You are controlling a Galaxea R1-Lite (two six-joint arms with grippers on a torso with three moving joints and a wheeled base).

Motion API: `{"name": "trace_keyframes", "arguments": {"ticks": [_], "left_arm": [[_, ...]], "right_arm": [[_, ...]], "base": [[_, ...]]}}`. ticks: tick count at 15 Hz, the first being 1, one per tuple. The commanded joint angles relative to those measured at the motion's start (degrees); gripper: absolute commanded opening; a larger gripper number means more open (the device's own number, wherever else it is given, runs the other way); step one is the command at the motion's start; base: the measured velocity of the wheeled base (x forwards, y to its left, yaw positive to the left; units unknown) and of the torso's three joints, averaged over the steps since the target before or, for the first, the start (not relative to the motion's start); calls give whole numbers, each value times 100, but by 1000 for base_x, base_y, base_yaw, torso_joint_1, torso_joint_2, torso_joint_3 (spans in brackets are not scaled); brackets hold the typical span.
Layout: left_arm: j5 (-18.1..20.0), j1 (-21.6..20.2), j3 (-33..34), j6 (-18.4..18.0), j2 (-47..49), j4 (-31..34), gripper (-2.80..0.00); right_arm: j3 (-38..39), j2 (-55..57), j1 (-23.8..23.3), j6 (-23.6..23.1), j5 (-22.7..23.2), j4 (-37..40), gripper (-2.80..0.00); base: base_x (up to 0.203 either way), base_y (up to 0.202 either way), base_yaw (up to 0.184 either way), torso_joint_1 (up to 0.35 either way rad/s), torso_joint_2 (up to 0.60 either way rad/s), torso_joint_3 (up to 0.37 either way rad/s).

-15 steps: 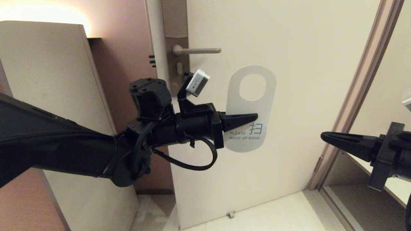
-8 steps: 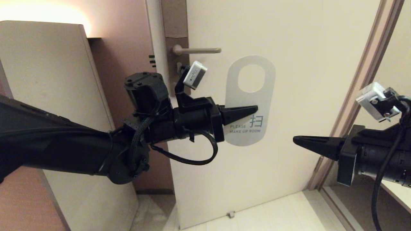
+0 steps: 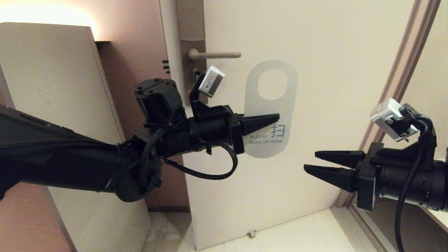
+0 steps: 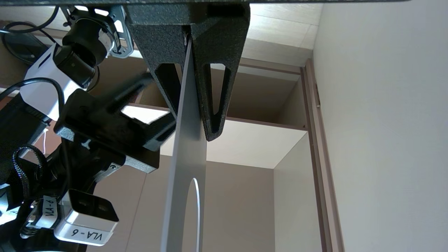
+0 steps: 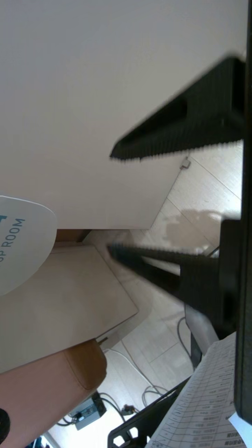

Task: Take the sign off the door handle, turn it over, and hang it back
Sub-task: Hand it to the other hand

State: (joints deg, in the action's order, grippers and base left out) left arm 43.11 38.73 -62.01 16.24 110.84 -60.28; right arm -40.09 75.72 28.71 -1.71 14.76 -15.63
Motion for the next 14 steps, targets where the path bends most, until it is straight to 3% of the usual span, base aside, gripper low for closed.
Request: {"name": "trace_keyframes", "arguments": {"ticks": [1,5,10,14], "left_arm": [[31,21,5,2,-9,-36,-280],[40,-1,118,16,-81,-36,-280],[47,-15,242,55,-124,-36,-280],[49,-15,242,64,-106,-36,-280]], "right_arm": [[-9,34,3,-5,15,-10,0],[-113,389,3,-28,44,-393,0],[-244,737,10,-62,690,-863,0],[-376,954,70,-525,837,-872,0]], "base": [[0,0,0,0,0,0],[0,0,0,0,0,0],[0,0,0,0,0,0],[0,0,0,0,0,0]]}}
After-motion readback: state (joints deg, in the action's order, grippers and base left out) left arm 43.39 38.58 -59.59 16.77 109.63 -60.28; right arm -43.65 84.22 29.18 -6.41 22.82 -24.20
